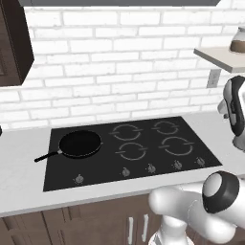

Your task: Pick the kettle from the counter and place it on a stove burner. Then turn the burner on.

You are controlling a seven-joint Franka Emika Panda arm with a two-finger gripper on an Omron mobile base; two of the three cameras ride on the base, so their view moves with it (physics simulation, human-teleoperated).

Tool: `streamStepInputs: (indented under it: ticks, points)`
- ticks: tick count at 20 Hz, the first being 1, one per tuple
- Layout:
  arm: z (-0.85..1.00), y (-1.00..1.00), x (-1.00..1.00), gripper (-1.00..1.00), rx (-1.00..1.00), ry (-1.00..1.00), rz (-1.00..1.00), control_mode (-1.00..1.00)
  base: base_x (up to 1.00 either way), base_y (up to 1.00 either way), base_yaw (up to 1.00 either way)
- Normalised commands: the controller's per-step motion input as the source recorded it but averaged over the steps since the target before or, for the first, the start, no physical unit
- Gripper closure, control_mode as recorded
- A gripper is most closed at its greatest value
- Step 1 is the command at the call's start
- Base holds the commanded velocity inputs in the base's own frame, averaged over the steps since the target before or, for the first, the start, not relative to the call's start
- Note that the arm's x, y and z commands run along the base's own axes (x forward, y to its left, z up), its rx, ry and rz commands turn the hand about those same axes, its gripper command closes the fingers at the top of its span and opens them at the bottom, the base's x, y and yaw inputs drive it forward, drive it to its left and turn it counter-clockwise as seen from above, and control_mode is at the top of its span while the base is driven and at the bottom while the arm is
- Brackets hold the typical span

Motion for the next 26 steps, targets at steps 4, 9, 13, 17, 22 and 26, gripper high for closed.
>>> streamStepInputs:
  ticks: [4, 9, 13, 17, 22, 26]
  points:
    - [-0.01, -1.00, 0.07, -1.00, 0.00, 0.01, -0.14, -1.00, 0.00, 0.00, 0.00]
    - [-0.06, -1.00, 0.06, -1.00, 0.00, 0.07, -0.12, -1.00, 0.00, 0.00, 0.00]
    - [-0.21, -1.00, 0.18, -1.00, 0.00, 0.17, -0.11, -1.00, 0.00, 0.00, 0.00]
    - [-0.43, -0.99, 0.23, -1.00, 0.00, 0.15, -0.05, -1.00, 0.00, 0.00, 0.00]
    - [-0.16, -0.25, 0.07, -1.00, 0.00, 0.04, -0.01, -1.00, 0.00, 0.00, 0.00]
    - [-0.15, 0.00, 0.09, -1.00, 0.00, 0.06, -0.02, -1.00, 0.00, 0.00, 0.00]
